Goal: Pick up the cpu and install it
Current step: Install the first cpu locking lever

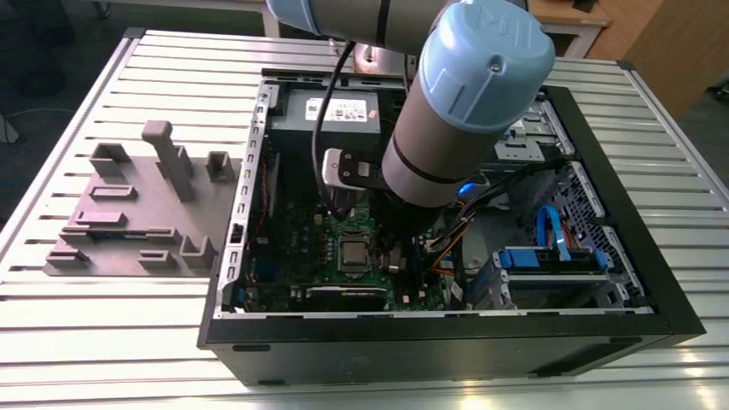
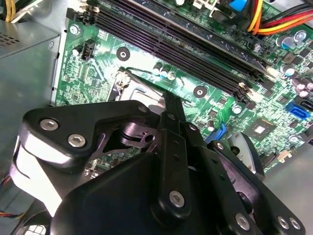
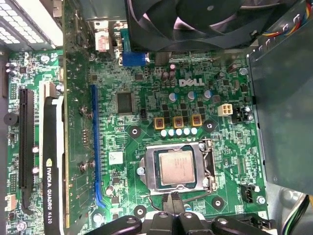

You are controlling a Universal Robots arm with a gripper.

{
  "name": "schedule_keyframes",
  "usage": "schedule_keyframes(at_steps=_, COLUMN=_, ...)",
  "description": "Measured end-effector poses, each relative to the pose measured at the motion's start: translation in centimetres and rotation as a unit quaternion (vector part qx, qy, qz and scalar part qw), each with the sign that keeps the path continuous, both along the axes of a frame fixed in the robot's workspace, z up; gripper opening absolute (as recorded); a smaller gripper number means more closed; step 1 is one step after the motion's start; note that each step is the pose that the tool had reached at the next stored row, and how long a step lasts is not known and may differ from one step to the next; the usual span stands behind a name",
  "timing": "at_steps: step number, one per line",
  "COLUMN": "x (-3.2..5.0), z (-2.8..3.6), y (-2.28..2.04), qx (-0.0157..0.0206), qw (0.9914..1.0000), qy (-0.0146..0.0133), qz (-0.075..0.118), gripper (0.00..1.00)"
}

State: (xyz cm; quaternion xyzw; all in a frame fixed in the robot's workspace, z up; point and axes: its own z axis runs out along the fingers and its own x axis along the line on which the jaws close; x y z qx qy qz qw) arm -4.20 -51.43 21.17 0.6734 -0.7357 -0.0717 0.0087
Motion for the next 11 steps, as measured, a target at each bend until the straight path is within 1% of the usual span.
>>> schedule_keyframes(at_steps=6, x=0.0, z=-0.24, y=0.0, qx=0.0, qw=0.99999, qy=-0.0011, qz=0.005, gripper=0.1)
schedule_keyframes(at_steps=11, x=-0.01, z=-0.47, y=-0.03, qx=0.0, qw=0.99996, qy=-0.0014, qz=0.009, gripper=0.1)
